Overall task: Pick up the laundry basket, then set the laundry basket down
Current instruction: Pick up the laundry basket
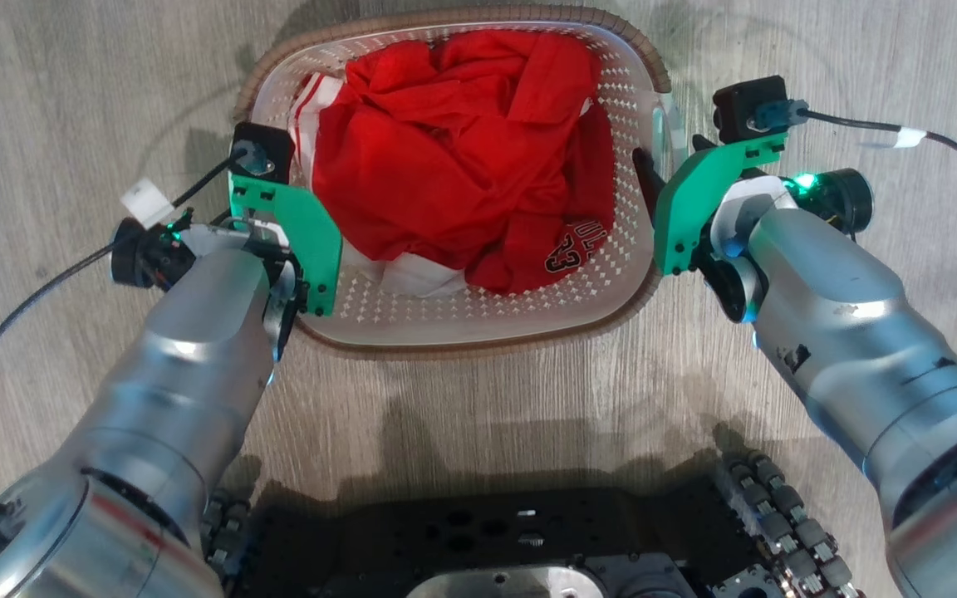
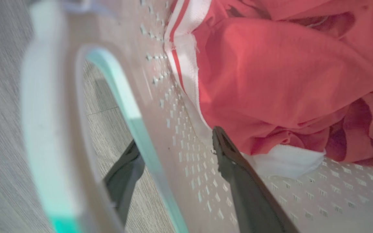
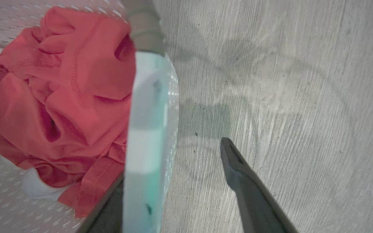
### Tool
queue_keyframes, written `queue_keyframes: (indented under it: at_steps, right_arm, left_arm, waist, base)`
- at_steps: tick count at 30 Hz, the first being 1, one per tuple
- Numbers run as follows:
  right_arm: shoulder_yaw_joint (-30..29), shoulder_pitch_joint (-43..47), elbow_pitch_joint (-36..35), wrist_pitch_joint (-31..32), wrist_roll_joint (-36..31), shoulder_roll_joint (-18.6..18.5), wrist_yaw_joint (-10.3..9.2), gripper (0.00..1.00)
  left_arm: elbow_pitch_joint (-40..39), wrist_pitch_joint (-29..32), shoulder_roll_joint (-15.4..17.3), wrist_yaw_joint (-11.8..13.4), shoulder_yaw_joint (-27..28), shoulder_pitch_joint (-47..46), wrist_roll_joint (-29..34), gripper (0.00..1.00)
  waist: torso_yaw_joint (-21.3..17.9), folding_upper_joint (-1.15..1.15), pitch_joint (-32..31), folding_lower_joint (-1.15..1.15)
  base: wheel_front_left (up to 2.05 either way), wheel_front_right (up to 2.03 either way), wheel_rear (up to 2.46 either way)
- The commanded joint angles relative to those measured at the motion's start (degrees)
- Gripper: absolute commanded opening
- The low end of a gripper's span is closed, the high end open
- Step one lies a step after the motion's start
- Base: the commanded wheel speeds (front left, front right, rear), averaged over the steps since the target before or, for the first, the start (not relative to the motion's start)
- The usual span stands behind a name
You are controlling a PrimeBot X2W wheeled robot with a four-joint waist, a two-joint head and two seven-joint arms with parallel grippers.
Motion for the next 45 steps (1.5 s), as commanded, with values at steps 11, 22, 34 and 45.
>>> queue_keyframes:
  at_steps: [11,22,34,45]
  right_arm:
    - [3.29,1.1,0.61,-0.66,2.31,1.42,0.4,0.94]
    - [6.25,1.46,-0.8,-0.28,5.58,0.08,0.4,0.0]
    - [10.29,0.27,-1.79,1.24,8.22,-1.3,0.4,0.0]
    - [18.22,1.52,-6.87,11.22,12.37,-5.07,0.4,0.0]
  left_arm:
    - [-1.43,1.29,1.16,-1.32,-1.49,-0.3,-2.53,0.15]
    - [-2.62,1.5,1.16,-2.47,-3.97,-0.38,-5.05,0.0]
    - [-2.98,5.06,1.16,-4.64,-7.86,0.92,-7.56,0.0]
    - [-3.61,13.0,1.16,-7.78,-11.62,4.56,-10.49,0.0]
  waist:
    - [0.31,0.0,1.07,0.0]
    - [1.17,0.0,1.25,0.0]
    - [1.51,0.0,-1.78,0.0]
    - [3.47,0.0,-11.5,0.0]
  base:
    - [0.0,0.0,0.0]
    - [0.0,0.0,0.0]
    - [0.0,0.0,0.0]
    - [0.0,0.0,0.0]
